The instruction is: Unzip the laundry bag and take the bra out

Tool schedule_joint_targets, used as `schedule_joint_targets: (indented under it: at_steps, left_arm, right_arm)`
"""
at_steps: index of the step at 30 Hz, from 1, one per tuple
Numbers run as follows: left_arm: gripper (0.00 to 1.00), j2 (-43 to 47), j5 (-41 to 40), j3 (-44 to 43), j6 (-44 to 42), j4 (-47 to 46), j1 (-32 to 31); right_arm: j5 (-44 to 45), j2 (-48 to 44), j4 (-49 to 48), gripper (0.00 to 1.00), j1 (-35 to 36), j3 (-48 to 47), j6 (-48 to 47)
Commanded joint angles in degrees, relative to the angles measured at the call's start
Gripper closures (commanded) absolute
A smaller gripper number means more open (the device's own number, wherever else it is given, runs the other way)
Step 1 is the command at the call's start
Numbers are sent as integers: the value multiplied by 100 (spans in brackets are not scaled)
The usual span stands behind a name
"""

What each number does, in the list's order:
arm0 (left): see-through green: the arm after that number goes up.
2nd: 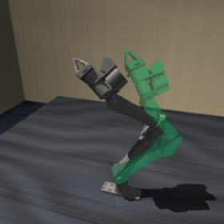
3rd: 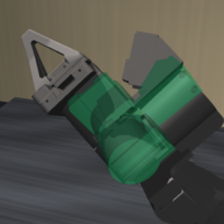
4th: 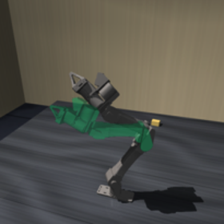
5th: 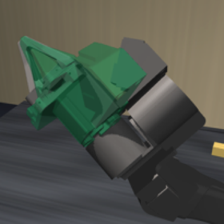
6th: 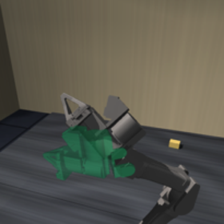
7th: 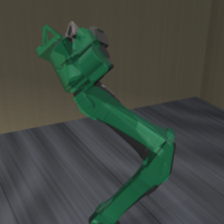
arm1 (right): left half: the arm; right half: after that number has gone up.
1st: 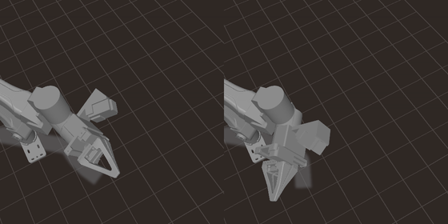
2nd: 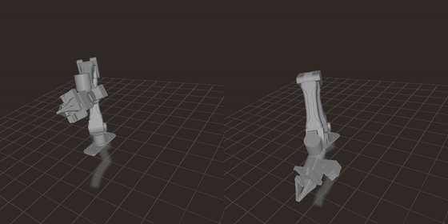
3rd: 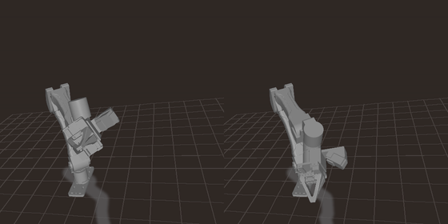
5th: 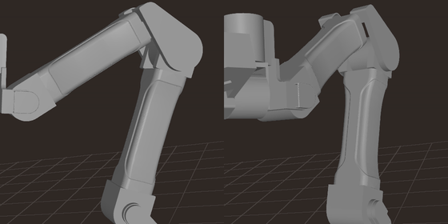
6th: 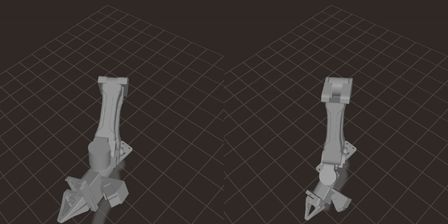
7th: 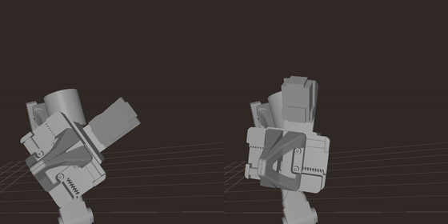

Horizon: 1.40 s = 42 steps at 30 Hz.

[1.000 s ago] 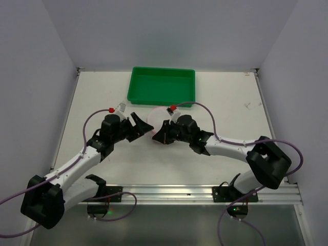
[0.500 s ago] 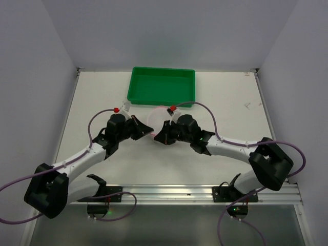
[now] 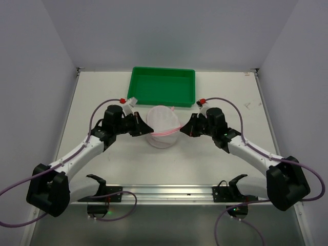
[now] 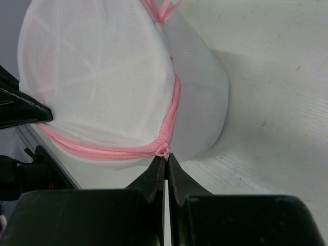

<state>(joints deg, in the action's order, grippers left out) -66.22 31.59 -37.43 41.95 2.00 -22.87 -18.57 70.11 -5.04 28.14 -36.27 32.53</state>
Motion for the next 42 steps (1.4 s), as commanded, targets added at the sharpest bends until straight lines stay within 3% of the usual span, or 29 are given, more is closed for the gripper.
schedule_joint_targets:
  at_steps: [1,5,8,10,11,12,13,15,23,27,32,42]
  left_arm:
    - [100,-40,505,-265,-1119,1127,125]
    - [100,-260,655,-361,-1453,1329,125]
    - [97,-401,297,-546,-1428,1479,125]
    - [75,-375,128,-581,-1164,1339,125]
    - [55,-348,-38,-581,-1024,1173,125]
    - [42,-261,-161,-555,-692,1102,125]
    - [15,-191,-432,-511,-506,1005,125]
    - [1,89,-653,-354,46,654,125]
    - [0,1259,-1874,533,989,599,125]
    - [0,1733,-2078,912,1376,643,117]
    - [0,2200,-2614,1071,1491,1284,116]
    - [0,2841,-2044,1580,2201,1365,108]
  right_arm:
    - [741,29,302,100,-283,-363,-476]
    - [91,82,82,100,15,-451,-756]
    - [230,126,301,100,647,-582,-1099]
    - [301,144,337,100,946,-557,-1022]
    - [292,135,285,100,1009,-461,-786]
    - [249,126,101,100,1061,-390,-636]
    - [240,126,-22,100,1131,-320,-486]
    - [283,135,-339,100,1185,-188,-20]
    - [819,617,-534,100,1835,-652,578]
    - [881,925,-489,100,2125,-820,675]
    - [1074,1014,-463,100,2371,-925,667]
    - [1189,1155,-472,100,2424,-1022,666]
